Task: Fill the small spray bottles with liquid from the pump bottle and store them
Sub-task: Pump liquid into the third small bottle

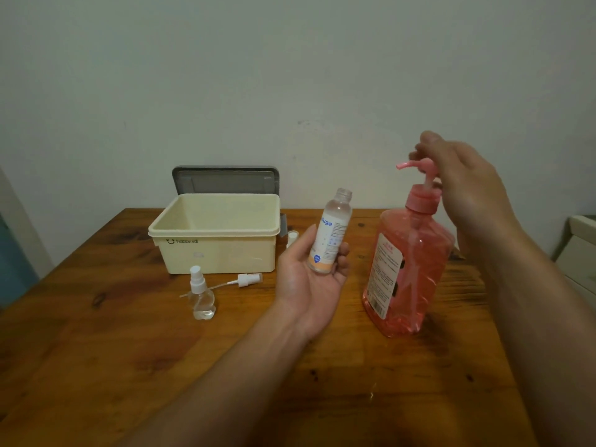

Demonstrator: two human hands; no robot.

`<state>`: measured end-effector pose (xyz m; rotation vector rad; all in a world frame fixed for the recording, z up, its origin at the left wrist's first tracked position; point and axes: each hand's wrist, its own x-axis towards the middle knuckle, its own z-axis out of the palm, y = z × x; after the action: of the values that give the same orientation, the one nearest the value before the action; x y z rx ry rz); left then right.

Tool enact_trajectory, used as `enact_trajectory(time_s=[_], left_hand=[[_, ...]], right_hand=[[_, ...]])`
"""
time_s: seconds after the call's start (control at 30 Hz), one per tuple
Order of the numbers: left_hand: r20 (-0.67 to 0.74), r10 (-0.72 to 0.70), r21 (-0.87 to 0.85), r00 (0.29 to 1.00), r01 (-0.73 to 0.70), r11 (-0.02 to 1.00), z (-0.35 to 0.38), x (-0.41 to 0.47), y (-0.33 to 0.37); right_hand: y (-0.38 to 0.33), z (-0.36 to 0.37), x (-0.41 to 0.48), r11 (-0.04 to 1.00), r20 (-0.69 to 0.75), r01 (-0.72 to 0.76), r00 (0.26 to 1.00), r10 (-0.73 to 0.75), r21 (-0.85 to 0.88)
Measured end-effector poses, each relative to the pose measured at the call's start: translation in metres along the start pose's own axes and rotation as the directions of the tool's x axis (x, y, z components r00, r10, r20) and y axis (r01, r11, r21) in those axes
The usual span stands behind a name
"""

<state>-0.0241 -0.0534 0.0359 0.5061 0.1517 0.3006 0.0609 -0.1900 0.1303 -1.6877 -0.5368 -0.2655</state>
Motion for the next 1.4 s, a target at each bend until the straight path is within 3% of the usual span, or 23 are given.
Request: enact_trajectory(time_s=[0.2, 0.4, 0.5, 0.67, 0.83, 1.03, 1.2, 1.4], left_hand=[[-0.018, 0.011, -0.047, 1.000, -0.011, 0.999, -0.012, -0.007, 0.012], [-0.026, 0.010, -0.055, 1.000, -0.012, 0.998, -0.020, -0.011, 0.017], [-0.029, 0.016, -0.063, 0.999, -0.017, 0.998, -0.026, -0.012, 0.018], [-0.014, 0.002, -0.078, 1.000, -0.003, 0.997, -0.030, -0.013, 0.017], [-0.019, 0.009, -0.076, 1.000, -0.010, 0.997, -0.034, -0.015, 0.017], [-0.015, 0.000, -0.049, 1.000, -0.001, 0.999, -0.038, -0.016, 0.013], [0.018, 0.014, -0.009, 1.000, -0.013, 1.000, -0.042, -0.018, 0.011], [0.046, 0.025, 0.244, 0.999, -0.035, 0.969, -0.047, -0.016, 0.016]], right_hand=[[-0.013, 0.014, -0.013, 0.965, -0.170, 0.260, 0.953, -0.251, 0.031], [-0.019, 0.041, -0.042, 0.846, -0.146, 0.520, 0.834, -0.533, -0.121], [-0.015, 0.054, -0.046, 0.878, -0.064, 0.479, 0.875, -0.479, -0.019], [0.006, 0.073, -0.057, 0.962, 0.102, 0.264, 0.957, -0.271, 0.074], [0.032, 0.089, -0.068, 0.989, 0.256, 0.078, 0.961, -0.108, 0.121], [0.045, 0.094, -0.075, 0.998, 0.360, 0.056, 0.931, -0.067, 0.039], [0.050, 0.096, -0.078, 0.996, 0.358, 0.064, 0.930, -0.080, 0.057], [0.054, 0.095, -0.076, 0.993, 0.352, 0.045, 0.933, -0.079, 0.105]])
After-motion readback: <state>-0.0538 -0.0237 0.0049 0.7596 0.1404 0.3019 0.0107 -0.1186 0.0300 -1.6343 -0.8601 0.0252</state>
